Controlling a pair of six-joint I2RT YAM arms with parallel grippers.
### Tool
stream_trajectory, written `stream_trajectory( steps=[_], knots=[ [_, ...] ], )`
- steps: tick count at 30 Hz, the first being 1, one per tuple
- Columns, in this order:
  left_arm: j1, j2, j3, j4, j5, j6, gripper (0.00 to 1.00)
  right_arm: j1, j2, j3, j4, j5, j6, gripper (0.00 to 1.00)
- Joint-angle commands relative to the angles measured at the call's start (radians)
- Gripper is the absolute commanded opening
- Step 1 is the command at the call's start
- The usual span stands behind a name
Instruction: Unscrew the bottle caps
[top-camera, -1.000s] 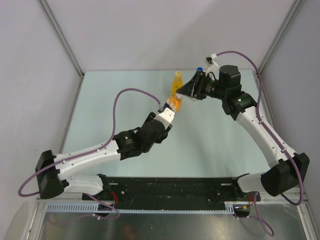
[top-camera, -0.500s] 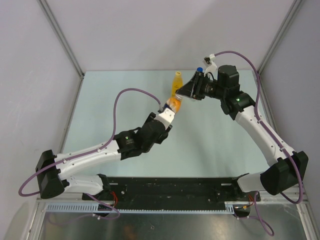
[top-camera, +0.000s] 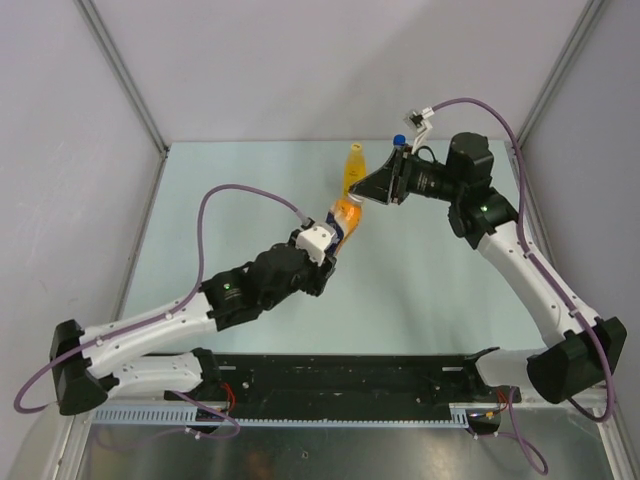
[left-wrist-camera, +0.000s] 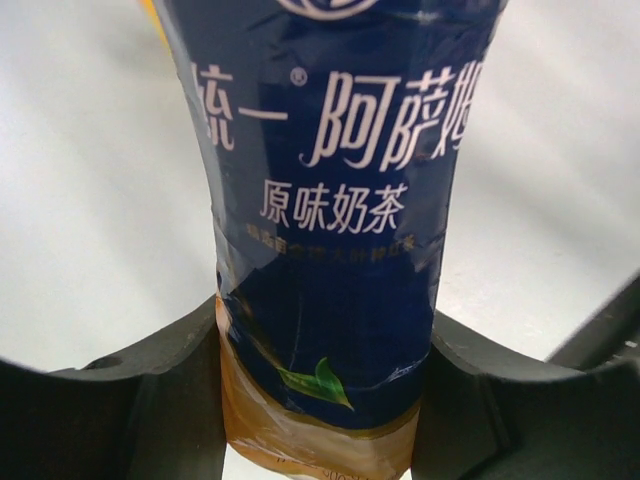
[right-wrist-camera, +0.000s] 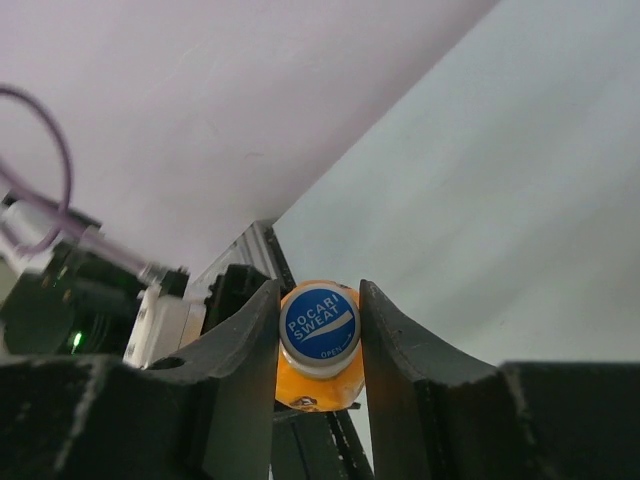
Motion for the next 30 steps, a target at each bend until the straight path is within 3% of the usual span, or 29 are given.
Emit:
stream_trajectory(
  steps=[1, 9, 17, 26, 30],
  knots=[
    [0.023, -0.104, -0.057, 0.199, 0.27, 0.026, 0.0, 0.01, -0.076, -0.038, 0.182, -0.161, -0.038, 0.0],
    [0.118, -0.259, -0.206, 0.471, 0.685, 0.012, 0.0, 0.01, -0.141, -0.108, 0.414, -0.334, -0.01, 0.0],
    [0.176, -0.221, -0.165, 0.518, 1.062, 0.012, 0.0, 0.02, -0.169, -0.127, 0.543, -0.436, 0.018, 0.0],
    [0.211, -0.248, -0.147, 0.534, 1.104, 0.009, 0.0, 0.027, -0.187, -0.127, 0.578, -0.45, 0.026, 0.01],
    [0.216, -0.238, -0.149, 0.532, 1.072, 0.005, 0.0, 0.027, -0.194, -0.127, 0.559, -0.382, 0.027, 0.18]
  ],
)
